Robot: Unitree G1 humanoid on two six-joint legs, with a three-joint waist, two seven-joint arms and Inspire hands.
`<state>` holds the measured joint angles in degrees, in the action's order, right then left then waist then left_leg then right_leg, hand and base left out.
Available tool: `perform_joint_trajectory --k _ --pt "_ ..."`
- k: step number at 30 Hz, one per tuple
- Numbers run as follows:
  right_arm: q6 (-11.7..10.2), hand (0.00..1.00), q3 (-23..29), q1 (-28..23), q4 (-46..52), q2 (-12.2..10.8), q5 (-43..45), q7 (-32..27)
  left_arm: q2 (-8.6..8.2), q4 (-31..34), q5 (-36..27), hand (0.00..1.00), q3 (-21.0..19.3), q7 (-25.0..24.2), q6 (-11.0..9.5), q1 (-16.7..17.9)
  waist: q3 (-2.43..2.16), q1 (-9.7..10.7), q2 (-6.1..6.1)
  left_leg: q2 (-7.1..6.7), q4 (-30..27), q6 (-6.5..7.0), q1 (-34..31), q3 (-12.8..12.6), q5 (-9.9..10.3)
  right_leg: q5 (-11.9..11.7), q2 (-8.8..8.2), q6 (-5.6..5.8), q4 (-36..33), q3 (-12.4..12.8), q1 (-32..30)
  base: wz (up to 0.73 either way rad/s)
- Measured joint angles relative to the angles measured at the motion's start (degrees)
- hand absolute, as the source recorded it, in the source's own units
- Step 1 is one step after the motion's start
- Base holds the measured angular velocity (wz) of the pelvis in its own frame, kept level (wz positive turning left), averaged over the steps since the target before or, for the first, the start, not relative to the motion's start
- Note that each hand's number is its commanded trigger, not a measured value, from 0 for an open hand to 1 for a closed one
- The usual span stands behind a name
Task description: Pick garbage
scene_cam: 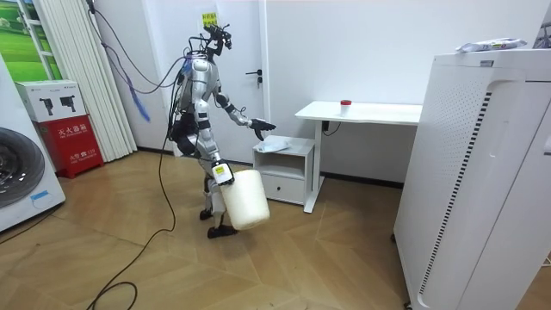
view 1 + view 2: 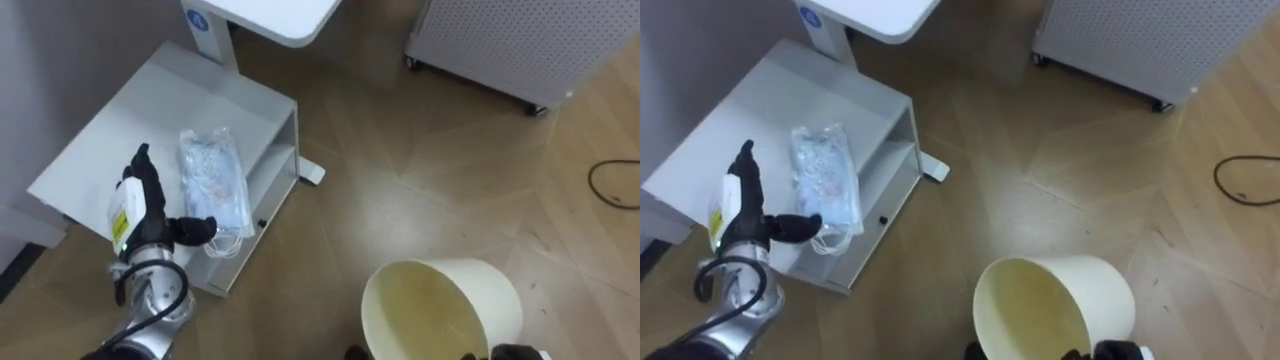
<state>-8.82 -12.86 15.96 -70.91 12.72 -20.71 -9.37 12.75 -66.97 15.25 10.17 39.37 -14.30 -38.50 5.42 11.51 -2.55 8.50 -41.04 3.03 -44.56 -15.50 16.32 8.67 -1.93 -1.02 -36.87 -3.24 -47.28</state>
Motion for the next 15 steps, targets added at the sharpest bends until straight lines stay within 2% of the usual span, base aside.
perform_joint_trajectory --k 2,5,10,15 --pt "0.10 1.00 -0.13 0.00 0.41 -0.15 -2.20 0.01 0.29 -0.01 0.09 0.00 1.23 1.28 0.01 -0.37 0.06 0.54 -0.05 0.84 -2.28 -0.36 -2.00 0.01 1.09 0.98 0.02 -0.38 -1.98 -0.04 -2.16 -0.07" --pt "0.13 1.00 -1.70 -0.01 0.94 -0.07 -4.29 0.09 0.55 -0.05 0.09 0.00 2.41 1.56 0.04 -0.72 0.12 1.19 0.02 1.26 -3.85 -0.58 -3.53 0.04 1.55 1.40 0.17 -0.78 -3.43 -0.15 -3.86 -0.08" --pt "0.16 1.00 -2.02 -0.05 2.23 -0.14 -5.59 0.52 2.48 -0.57 0.73 0.00 4.31 1.58 0.62 -2.27 0.30 2.69 0.30 2.22 -6.81 -1.27 -6.10 -0.01 2.71 2.70 0.57 -1.67 -7.07 -0.04 -7.07 -0.06" --pt "0.18 1.00 -2.19 -0.11 2.55 -0.16 -5.79 0.69 3.30 -1.11 6.25 0.00 4.77 1.75 1.00 -2.43 0.36 3.42 0.42 3.24 -8.51 -1.95 -7.95 0.57 3.24 2.98 1.46 -2.24 -8.15 -0.02 -8.71 -0.05"
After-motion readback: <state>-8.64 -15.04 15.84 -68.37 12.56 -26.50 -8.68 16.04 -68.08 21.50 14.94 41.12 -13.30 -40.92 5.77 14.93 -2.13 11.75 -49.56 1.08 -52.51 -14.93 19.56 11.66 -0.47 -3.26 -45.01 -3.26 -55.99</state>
